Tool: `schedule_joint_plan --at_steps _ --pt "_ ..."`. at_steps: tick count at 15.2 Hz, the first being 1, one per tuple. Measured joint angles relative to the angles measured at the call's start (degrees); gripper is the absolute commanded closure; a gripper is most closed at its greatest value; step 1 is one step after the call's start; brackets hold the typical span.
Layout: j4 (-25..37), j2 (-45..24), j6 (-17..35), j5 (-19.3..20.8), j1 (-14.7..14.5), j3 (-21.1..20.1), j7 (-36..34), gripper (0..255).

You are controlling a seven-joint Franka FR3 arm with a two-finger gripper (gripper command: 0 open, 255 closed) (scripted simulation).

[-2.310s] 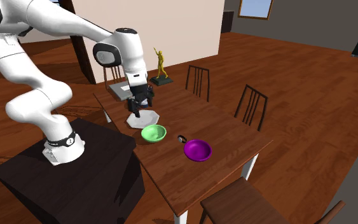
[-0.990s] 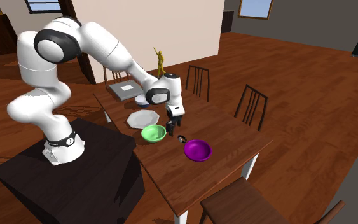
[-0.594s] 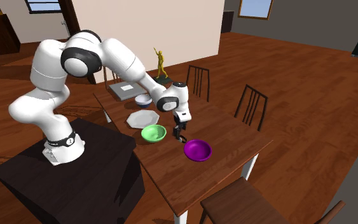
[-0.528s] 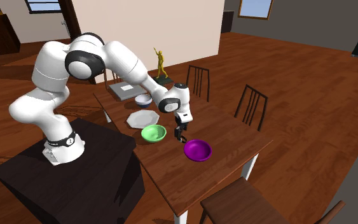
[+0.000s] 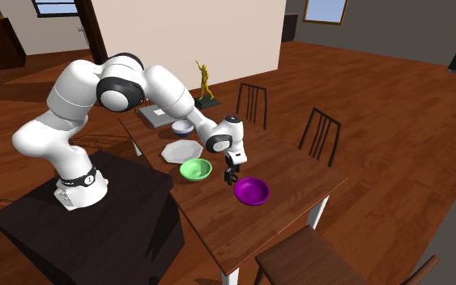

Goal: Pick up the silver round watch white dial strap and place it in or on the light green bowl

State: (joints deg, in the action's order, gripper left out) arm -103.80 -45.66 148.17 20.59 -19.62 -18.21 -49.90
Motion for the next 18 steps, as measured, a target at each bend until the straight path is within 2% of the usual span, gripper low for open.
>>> schedule_joint_plan --at_steps 6,7,18 --pt "0.2 -0.5 0.4 0.2 -0.2 0.2 -0.1 0" --pt "0.2 -0.5 0.4 0.2 -0.2 0.2 -0.1 255" --pt "0.0 -0.2 0.2 0.1 -0.1 0.1 -0.1 255"
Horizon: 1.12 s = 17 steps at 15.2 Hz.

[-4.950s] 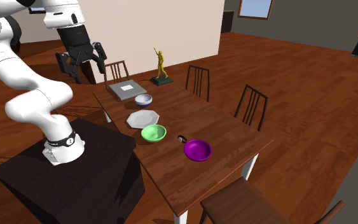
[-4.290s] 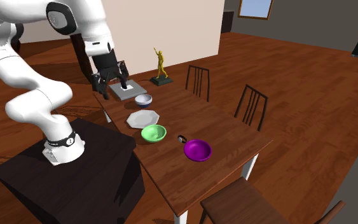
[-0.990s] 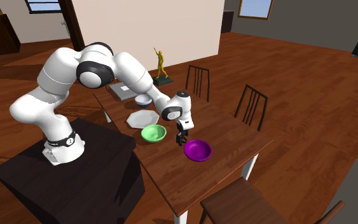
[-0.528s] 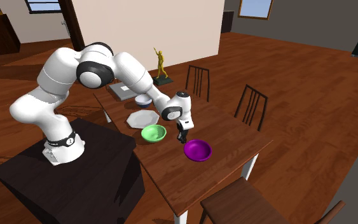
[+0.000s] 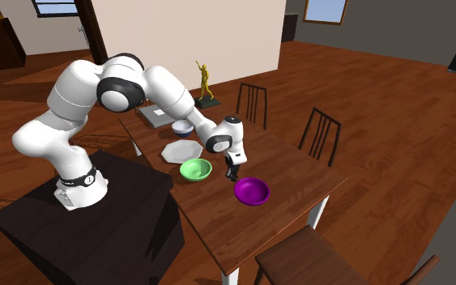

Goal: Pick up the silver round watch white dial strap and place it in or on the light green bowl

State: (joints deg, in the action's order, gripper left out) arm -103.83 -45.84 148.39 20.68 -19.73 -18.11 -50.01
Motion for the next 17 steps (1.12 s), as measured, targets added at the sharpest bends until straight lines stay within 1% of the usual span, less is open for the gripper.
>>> schedule_joint_plan --at_steps 17 --pt "-2.8 10.3 -7.4 -3.8 3.0 -4.1 2.1 255"
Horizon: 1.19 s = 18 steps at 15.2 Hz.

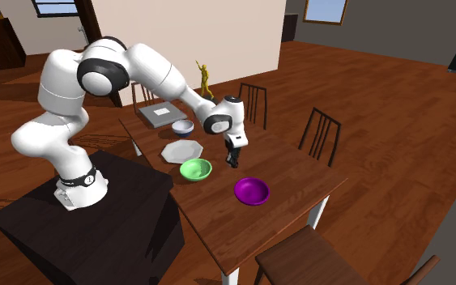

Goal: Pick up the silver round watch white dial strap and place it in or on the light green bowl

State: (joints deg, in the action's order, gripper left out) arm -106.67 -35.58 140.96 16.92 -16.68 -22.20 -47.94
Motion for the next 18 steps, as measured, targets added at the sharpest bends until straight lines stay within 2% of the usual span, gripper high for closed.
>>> schedule_joint_plan --at_steps 7,12,18 --pt "-1.4 3.9 -2.5 -1.7 1.2 -1.5 0.8 255" --pt "-14.5 12.6 2.3 -3.8 2.6 -3.9 -0.6 255" --pt "-28.8 22.6 7.8 -8.3 3.8 -7.7 -1.3 255"
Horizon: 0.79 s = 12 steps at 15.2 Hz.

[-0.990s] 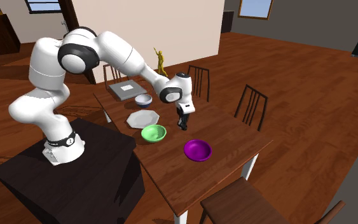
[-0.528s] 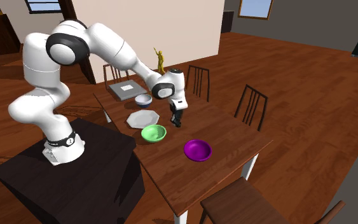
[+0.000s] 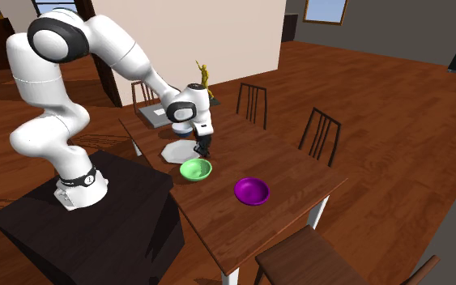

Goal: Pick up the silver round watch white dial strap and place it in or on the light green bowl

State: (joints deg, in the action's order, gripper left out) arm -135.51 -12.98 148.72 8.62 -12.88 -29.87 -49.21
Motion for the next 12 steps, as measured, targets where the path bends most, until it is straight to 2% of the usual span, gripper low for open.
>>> schedule_joint_plan --at_steps 2,4,12 --pt "-5.5 4.5 1.6 -3.3 0.2 -2.2 0.5 255" --pt "-7.6 5.6 2.8 -4.1 0.2 -2.7 0.4 255" --pt "-8.4 -0.5 8.8 3.6 -2.2 0.9 -5.2 255"
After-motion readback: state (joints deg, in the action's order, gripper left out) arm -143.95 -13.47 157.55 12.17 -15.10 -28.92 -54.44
